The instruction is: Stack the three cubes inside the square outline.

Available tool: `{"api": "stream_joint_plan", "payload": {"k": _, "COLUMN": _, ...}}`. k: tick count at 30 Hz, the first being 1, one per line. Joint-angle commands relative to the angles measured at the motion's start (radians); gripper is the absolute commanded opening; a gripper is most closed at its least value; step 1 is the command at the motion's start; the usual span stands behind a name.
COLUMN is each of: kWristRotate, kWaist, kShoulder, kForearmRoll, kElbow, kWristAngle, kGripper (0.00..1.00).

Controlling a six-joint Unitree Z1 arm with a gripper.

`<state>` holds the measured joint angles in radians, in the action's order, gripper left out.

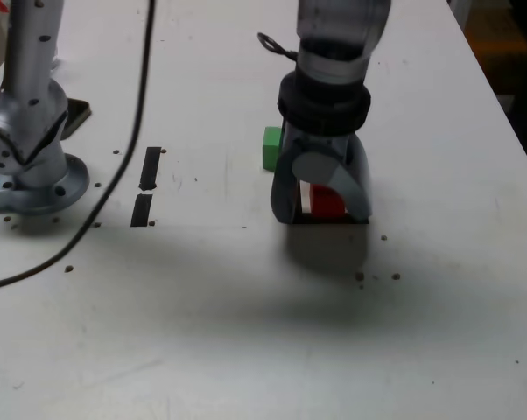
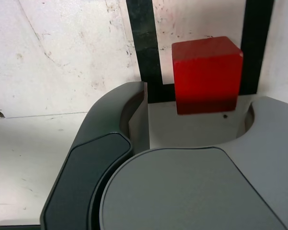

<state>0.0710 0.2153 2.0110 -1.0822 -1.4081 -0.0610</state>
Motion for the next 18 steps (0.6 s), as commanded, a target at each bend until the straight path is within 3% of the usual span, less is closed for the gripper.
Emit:
{"api": "stream_joint_plan", "payload": {"k": 1, "kWristRotate": -0.008, "kWaist": -0.01, "kShoulder": 0.008, "kForearmRoll": 0.0, "kElbow": -0.005, "kWristAngle": -0.007, "kGripper": 0.75}}
{"api": "stream_joint_plan", "payload": {"k": 4, "kWristRotate": -0.013, "kWaist": -0.021, "kShoulder": 0.017, "kForearmRoll": 0.0, "kElbow": -0.004, "kWristAngle": -0.012, "kGripper": 0.66}}
{"api": "stream_joint_plan", "payload": {"k": 10, "kWristRotate": -0.027, "kWaist": -0.036, "kShoulder": 0.025, "kForearmRoll": 0.011, "kElbow": -0.005, "kWristAngle": -0.014, "kGripper": 0.39}}
{"api": "stream_joint_plan", "payload": {"k": 18, "kWristRotate": -0.061, "kWaist": -0.041, "kShoulder": 0.032, "kForearmRoll": 0.024, "kElbow": -0.021, "kWristAngle": -0.025, "kGripper": 0.25}}
